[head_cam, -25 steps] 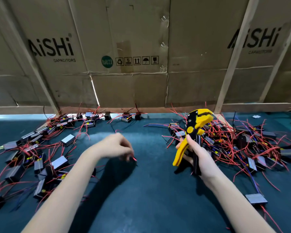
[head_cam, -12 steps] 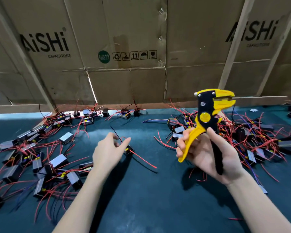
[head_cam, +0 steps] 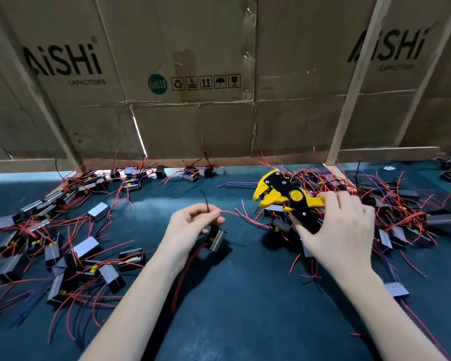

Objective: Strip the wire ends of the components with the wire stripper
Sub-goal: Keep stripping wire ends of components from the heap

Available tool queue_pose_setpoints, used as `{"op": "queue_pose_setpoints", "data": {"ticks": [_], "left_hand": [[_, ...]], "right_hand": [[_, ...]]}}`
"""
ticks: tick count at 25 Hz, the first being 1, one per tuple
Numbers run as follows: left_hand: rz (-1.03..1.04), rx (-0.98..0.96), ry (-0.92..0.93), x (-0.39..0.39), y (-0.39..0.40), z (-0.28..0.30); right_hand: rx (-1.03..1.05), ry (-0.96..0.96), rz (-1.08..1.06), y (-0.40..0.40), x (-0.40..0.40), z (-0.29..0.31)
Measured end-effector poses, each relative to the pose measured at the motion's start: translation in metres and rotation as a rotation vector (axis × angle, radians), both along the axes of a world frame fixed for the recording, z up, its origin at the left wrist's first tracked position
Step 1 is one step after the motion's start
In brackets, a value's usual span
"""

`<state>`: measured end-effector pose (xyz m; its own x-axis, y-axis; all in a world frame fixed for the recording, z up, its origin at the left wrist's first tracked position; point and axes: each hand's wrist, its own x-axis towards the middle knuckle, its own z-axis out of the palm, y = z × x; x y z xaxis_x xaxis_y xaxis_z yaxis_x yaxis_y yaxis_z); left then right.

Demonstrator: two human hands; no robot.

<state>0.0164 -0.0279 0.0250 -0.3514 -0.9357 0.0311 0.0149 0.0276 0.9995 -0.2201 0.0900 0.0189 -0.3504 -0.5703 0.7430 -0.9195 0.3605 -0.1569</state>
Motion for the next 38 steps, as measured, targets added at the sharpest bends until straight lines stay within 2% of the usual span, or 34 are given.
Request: {"op": "queue_pose_setpoints", "data": {"ticks": [2, 4, 12, 21, 38], "left_hand": [[-0.09, 0.06, 0.117, -0.004, 0.005, 0.004], [-0.138, 0.091, 0.156, -0.007, 0.01, 0.006], [-0.164, -0.009, 0.055, -0.011, 0.019, 0.008], [-0.093, -0.092, -0.068, -0.016, 0.021, 0.002], [-0.13, -0.139, -0.076, -0.016, 0.017, -0.007]], "right_hand": [[-0.001, -0.053, 0.001, -0.005, 0.006, -0.005], [-0.013, -0.043, 0.003, -0.008, 0.01, -0.006], [0.085, 0.045, -0.063, -0.01, 0.015, -0.011], [0.066, 0.032, 0.012, -0.011, 0.021, -0.01], [0.148, -0.014, 0.041, -0.008, 0.014, -0.005]]}}
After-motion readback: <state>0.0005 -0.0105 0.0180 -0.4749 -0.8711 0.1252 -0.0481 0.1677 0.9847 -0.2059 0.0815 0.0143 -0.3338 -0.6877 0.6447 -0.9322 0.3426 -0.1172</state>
